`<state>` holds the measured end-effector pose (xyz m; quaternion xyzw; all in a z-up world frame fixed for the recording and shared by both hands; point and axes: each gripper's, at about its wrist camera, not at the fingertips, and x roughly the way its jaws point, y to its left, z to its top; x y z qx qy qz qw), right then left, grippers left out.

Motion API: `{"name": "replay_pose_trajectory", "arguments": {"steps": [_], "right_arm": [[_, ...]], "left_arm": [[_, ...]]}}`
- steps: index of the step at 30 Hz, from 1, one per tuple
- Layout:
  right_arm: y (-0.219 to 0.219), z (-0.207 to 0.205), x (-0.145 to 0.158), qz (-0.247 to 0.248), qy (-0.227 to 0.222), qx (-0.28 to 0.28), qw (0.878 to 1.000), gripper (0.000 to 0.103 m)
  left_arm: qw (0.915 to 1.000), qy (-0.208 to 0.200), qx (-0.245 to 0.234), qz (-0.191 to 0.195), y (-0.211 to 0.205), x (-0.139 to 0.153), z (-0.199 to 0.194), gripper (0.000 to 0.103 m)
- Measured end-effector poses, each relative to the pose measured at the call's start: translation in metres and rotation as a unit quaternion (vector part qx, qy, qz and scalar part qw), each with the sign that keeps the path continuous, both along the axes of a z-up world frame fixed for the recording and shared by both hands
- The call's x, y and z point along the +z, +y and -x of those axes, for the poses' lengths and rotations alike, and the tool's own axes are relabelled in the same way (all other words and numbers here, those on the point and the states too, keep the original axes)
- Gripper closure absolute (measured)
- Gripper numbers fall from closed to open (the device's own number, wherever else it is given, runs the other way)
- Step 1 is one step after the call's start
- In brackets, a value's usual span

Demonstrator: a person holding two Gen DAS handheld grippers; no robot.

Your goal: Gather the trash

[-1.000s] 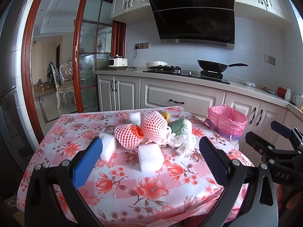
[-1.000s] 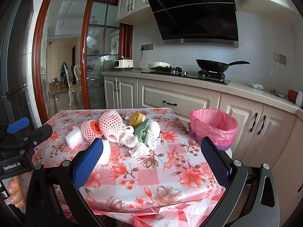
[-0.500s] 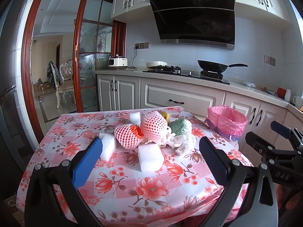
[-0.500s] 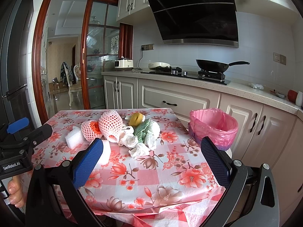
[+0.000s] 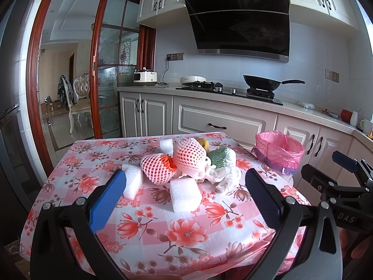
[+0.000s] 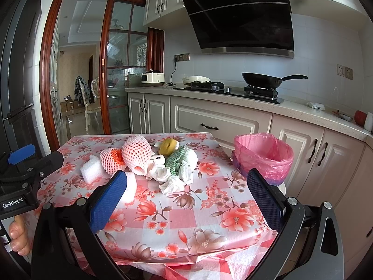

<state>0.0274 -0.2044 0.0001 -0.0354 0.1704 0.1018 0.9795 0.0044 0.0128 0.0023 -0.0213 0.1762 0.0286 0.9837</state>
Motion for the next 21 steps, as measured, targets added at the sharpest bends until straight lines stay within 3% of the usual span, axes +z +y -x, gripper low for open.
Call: {"name": "replay_pose_trajectory", "arguments": {"steps": [21], "right_arm": [[0.0002, -0.0005, -0.0011, -0.001, 0.003, 0.000, 1.000, 0.007]], "left_arm": [[1.0000, 0.001, 0.000, 0.001, 0.0004, 0.0000, -0.0004, 0.004]]}}
